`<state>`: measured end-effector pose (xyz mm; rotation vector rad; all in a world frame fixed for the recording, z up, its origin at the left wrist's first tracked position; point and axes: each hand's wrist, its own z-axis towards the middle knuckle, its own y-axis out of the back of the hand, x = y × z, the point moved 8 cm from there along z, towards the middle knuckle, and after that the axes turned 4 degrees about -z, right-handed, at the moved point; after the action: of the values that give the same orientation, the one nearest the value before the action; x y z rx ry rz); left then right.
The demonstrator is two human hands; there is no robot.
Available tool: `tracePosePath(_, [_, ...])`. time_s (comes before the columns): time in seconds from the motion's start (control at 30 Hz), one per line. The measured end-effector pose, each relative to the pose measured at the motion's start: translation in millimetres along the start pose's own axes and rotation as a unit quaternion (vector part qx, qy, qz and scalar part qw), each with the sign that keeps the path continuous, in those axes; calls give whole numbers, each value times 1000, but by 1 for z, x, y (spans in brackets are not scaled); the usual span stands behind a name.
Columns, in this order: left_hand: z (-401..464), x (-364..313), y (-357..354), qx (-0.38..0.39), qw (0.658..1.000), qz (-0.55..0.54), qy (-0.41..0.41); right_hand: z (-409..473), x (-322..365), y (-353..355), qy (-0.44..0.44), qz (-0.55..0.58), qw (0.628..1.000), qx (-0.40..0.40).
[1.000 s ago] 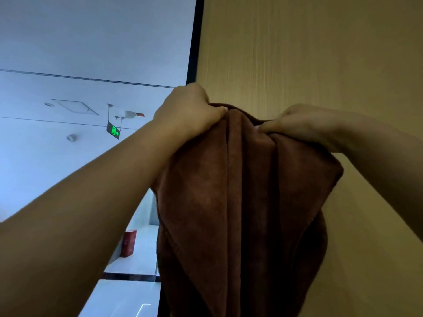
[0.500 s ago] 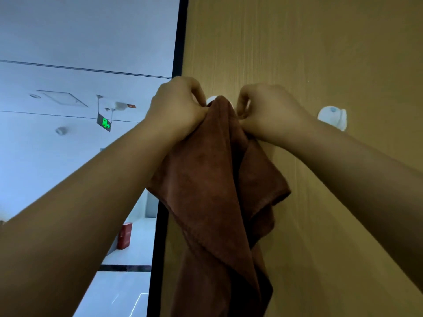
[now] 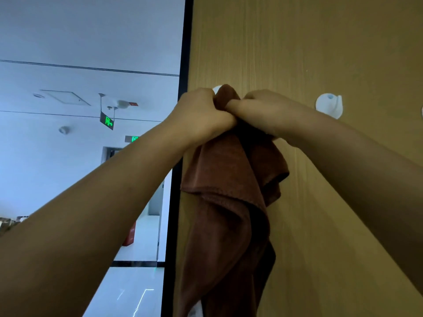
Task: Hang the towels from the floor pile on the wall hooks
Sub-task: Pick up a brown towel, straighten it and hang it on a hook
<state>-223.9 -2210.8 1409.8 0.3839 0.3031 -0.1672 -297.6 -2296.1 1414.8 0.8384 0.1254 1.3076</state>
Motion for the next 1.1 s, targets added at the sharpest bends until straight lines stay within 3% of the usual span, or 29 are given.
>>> tracePosePath(0.1, [-9, 6, -7, 25, 999, -33, 35, -11, -7, -9, -3, 8, 1000, 11])
tracePosePath(0.27, [-34, 27, -26, 70, 979, -174, 83, -29, -20, -25, -8, 199, 979, 42])
tracePosePath(0.47, [-55, 66, -38, 1, 891, -391, 231, -43, -48, -34, -11, 371, 927, 59])
tracePosePath(0.6, [-59, 60, -38, -26, 945, -289, 150, -47, -62, -43, 27, 238, 971, -4])
tracePosePath(0.73, [-66, 51, -29, -76, 986, -129, 71, -56, -49, -52, 78, 153, 985, -31])
tracePosePath(0.93, [-88, 59, -27, -113, 992, -2, 65, -79, -43, -60, 123, 1, 992, -34])
tracePosePath(1.1, [-97, 62, -26, -87, 990, 51, 99, -89, -60, -64, 87, -4, 996, 9])
